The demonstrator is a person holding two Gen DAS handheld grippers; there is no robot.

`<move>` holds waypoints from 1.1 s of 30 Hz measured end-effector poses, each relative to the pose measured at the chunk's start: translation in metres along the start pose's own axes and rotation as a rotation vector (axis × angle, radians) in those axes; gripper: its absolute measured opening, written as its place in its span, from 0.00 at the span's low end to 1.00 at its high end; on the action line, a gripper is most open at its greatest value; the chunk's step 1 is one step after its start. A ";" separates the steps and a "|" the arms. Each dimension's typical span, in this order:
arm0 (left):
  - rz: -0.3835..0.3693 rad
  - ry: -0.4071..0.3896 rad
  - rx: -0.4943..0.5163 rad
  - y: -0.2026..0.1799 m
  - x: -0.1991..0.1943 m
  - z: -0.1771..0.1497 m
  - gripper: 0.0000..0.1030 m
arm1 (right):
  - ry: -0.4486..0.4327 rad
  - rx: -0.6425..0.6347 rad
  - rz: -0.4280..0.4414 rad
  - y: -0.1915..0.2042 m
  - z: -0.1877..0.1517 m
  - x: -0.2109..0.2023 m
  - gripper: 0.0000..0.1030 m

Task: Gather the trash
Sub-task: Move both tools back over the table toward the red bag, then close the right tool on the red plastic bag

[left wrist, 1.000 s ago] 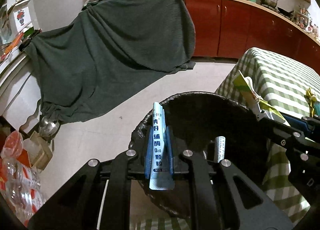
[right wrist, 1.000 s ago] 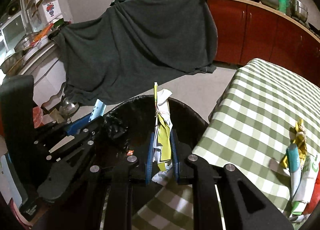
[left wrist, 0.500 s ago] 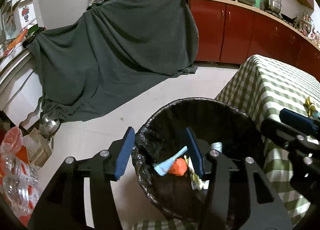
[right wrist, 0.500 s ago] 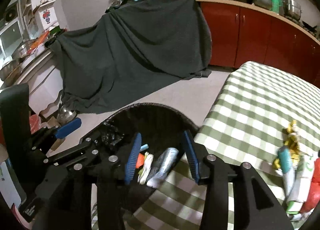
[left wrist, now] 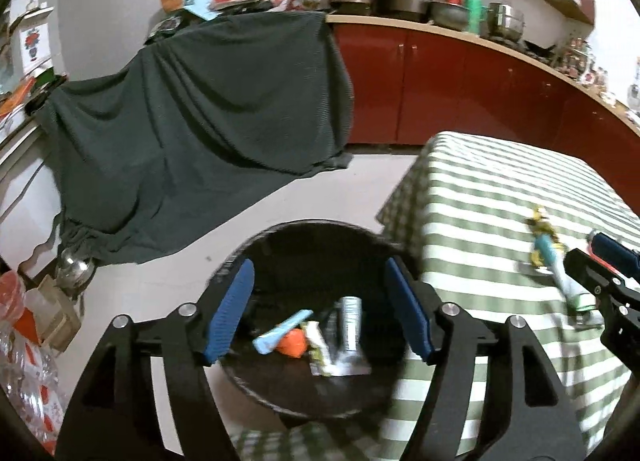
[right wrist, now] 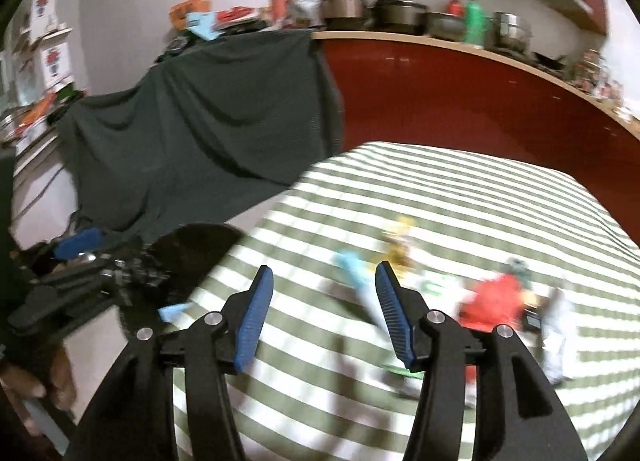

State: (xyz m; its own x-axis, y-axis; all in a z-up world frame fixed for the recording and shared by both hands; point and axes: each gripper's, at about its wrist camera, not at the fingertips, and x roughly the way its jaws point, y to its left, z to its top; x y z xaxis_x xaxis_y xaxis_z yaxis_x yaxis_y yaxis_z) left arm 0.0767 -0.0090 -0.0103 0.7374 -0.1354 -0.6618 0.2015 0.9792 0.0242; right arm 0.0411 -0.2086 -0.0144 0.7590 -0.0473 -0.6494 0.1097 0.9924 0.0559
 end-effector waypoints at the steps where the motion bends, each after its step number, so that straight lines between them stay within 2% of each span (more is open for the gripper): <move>1: -0.011 0.000 0.004 -0.005 -0.002 0.000 0.68 | 0.000 0.012 -0.023 -0.011 -0.003 -0.003 0.51; 4: -0.047 0.005 0.017 -0.025 -0.004 -0.002 0.69 | 0.009 0.054 -0.094 -0.040 -0.016 -0.009 0.52; 8: -0.074 0.014 0.048 -0.047 -0.004 -0.006 0.70 | 0.042 0.111 -0.138 -0.067 -0.032 -0.007 0.52; 13: -0.101 0.023 0.081 -0.071 -0.002 -0.008 0.75 | 0.056 0.149 -0.130 -0.081 -0.037 0.002 0.56; 21: -0.136 0.038 0.116 -0.095 0.001 -0.012 0.76 | 0.075 0.163 -0.095 -0.083 -0.039 0.011 0.56; 23: -0.139 0.041 0.124 -0.101 0.001 -0.012 0.76 | 0.077 0.177 -0.077 -0.085 -0.039 0.011 0.50; 28: -0.142 0.050 0.133 -0.110 0.004 -0.012 0.76 | 0.071 0.177 -0.062 -0.085 -0.039 0.009 0.43; 30: -0.149 0.053 0.133 -0.114 0.003 -0.013 0.76 | 0.063 0.176 -0.058 -0.086 -0.039 0.006 0.35; 33: -0.156 0.051 0.144 -0.119 0.002 -0.012 0.76 | 0.044 0.175 -0.061 -0.088 -0.036 0.000 0.35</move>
State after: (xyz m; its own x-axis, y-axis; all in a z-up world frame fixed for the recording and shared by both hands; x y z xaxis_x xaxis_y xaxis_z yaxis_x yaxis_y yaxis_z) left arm 0.0462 -0.1237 -0.0235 0.6568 -0.2724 -0.7031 0.4034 0.9147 0.0225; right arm 0.0082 -0.2923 -0.0469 0.7195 -0.0977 -0.6876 0.2672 0.9528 0.1443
